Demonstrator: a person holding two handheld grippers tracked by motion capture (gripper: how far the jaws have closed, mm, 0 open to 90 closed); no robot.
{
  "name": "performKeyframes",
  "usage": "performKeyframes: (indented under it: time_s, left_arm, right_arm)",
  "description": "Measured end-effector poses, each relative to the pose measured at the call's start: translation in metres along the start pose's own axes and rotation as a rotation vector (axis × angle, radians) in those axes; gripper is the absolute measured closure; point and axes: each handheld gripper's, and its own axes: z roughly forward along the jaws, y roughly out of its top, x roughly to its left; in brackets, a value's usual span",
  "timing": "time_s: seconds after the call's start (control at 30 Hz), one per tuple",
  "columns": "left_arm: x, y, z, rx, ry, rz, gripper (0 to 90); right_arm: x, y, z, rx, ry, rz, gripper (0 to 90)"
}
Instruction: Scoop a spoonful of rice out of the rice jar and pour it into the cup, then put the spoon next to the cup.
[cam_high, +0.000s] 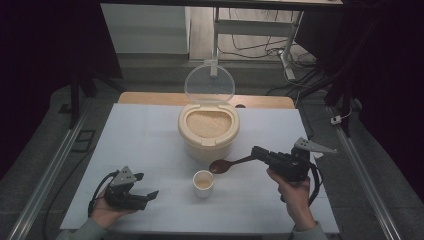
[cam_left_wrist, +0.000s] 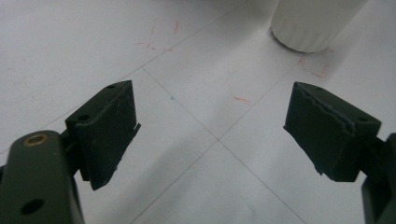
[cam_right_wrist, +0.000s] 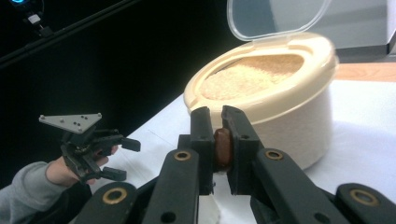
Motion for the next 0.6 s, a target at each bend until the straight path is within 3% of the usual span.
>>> performKeyframes:
  time_s: [0.23, 0.37, 0.6]
  left_arm:
    - [0.001, 0.000, 0.000, -0.001, 0.002, -0.004, 16.9]
    - [0.000, 0.000, 0.000, -0.003, 0.003, -0.004, 16.9]
    - [0.000, 0.000, 0.001, 0.003, 0.000, -0.001, 16.9]
  right_arm:
    - [-0.006, 0.005, -0.015, 0.051, 0.007, -0.033, 82.7]
    - [-0.006, 0.007, -0.016, 0.126, 0.020, -0.065, 82.7]
    - [0.000, 0.007, -0.003, 0.274, 0.058, -0.117, 82.6]
